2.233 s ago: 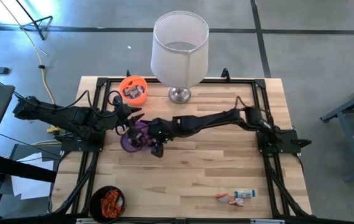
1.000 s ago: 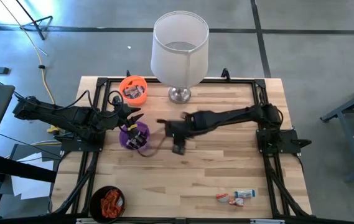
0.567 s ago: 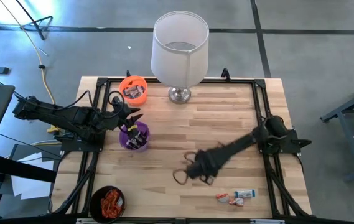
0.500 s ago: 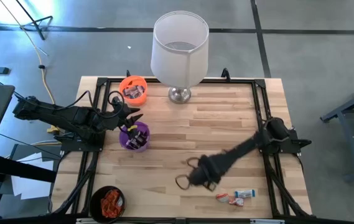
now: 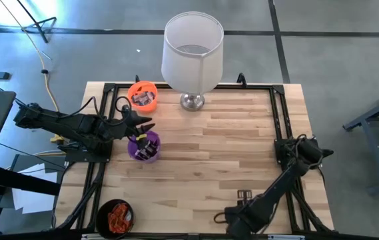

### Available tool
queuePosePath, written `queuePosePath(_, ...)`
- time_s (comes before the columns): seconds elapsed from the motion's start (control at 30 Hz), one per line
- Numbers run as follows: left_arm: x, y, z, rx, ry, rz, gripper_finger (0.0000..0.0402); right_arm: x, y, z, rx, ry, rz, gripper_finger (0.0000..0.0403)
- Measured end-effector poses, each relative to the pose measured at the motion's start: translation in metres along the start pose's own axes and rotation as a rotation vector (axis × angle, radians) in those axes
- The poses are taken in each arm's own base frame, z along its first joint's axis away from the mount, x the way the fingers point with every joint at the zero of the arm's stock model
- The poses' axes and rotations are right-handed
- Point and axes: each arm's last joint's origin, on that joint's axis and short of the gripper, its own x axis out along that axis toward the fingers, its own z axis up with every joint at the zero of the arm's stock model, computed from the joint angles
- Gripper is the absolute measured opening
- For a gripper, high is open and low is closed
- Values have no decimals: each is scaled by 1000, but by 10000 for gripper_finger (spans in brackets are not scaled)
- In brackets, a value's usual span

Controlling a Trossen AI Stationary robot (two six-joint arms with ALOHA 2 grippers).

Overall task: Sort candy
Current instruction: Put the orange chocolate into the black bucket

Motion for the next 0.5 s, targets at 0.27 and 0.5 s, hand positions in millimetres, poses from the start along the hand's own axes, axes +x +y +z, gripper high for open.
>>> queuePosePath(0.27, 0, -1, 0, -34, 7, -21, 110, 15, -12, 2, -7, -55, -89, 176)
queuePosePath(0.5, 0, -1, 0, -34, 7, -21, 110, 38, -23, 2, -21, -10, -2, 176)
